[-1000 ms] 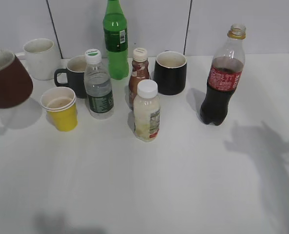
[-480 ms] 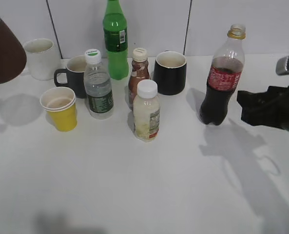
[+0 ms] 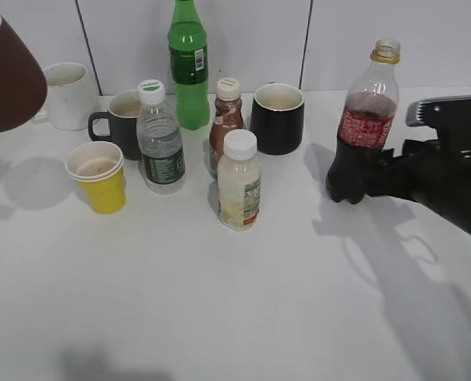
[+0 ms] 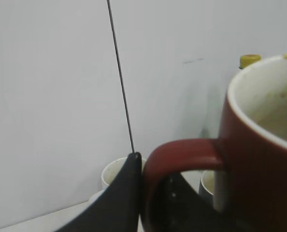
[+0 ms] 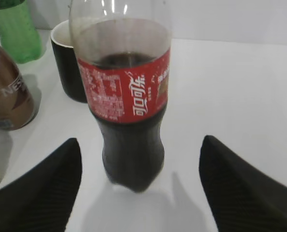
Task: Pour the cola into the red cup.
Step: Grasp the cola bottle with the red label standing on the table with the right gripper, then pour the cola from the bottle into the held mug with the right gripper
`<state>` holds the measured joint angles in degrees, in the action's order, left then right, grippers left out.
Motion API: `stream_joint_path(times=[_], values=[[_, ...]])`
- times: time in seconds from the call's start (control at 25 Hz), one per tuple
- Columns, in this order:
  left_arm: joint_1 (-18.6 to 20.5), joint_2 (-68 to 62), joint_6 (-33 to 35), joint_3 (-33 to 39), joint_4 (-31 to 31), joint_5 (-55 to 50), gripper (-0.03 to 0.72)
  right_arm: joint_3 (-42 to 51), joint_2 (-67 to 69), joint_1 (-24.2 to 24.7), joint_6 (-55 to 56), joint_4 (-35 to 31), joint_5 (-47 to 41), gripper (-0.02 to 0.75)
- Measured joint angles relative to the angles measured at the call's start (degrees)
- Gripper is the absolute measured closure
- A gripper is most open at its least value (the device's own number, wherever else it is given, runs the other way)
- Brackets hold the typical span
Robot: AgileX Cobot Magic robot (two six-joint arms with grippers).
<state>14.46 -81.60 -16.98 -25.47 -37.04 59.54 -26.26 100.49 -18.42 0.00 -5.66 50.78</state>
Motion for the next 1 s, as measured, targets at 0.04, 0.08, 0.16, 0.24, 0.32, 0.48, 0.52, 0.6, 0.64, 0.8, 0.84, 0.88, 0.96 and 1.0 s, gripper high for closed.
stream_joint_path(times=[0.04, 0.08, 0.16, 0.24, 0.32, 0.48, 0.52, 0.6, 0.64, 0.8, 0.84, 0.88, 0.96, 1.0], values=[[0.0, 0.01, 0.0, 0.0, -0.13, -0.1, 0.637, -0.9, 1.15, 0.0, 0.51, 0.11, 0.67, 0.145], [0.0, 0.06, 0.0, 0.0, -0.24, -0.22, 0.637, -1.79, 2.21, 0.0, 0.81, 0.15, 1.46, 0.145], [0.0, 0.24, -0.01, 0.0, -0.52, -0.27, 0.637, -3.41, 3.93, 0.0, 1.11, 0.83, 2.73, 0.142], [0.0, 0.44, -0.06, 0.0, -1.27, -0.27, 0.637, -5.36, 5.36, 0.0, 1.17, 1.74, 3.23, 0.142], [0.0, 0.43, -0.14, 0.0, -2.21, -0.27, 0.637, -7.29, 6.99, 0.0, 1.23, 2.05, 3.41, 0.142], [0.0, 0.43, -0.16, 0.0, -3.35, -0.27, 0.637, -11.37, 10.25, 0.0, 1.35, 2.28, 3.51, 0.142], [0.0, 0.43, -0.16, 0.0, -3.55, -0.27, 0.637, -12.36, 10.94, 0.0, 1.35, 2.28, 3.59, 0.147], [-0.42, 0.43, -0.21, 0.0, -3.82, -0.43, 0.637, -14.15, 12.51, 0.0, 1.35, 2.42, 3.96, 0.167], [-1.16, 0.43, -0.21, 0.0, -3.82, -0.97, 0.637, -15.07, 13.12, 0.0, 1.35, 2.54, 4.03, 0.188], [-5.28, 0.47, -0.21, 0.0, -4.82, -4.57, 0.637, -17.43, 14.59, 0.0, 1.36, 2.71, 3.98, 0.248], [-6.35, 0.47, -0.21, 0.0, -4.97, -5.5, 0.637, -17.57, 14.72, 0.0, 1.1, 2.71, 3.98, 0.248], [-7.34, 0.47, -0.21, 0.0, -5.09, -6.02, 0.637, -17.57, 14.77, 0.0, 0.89, 2.71, 4.04, 0.248], [-9.1, 0.47, -0.21, 0.0, -5.09, -6.25, 0.637, -17.57, 14.77, 0.0, 0.0, 2.71, 4.1, 0.248], [-10.16, 0.47, -0.21, 0.0, -5.09, -6.3, 0.637, -17.57, 14.77, 0.0, 0.0, 2.85, 4.1, 0.248]])
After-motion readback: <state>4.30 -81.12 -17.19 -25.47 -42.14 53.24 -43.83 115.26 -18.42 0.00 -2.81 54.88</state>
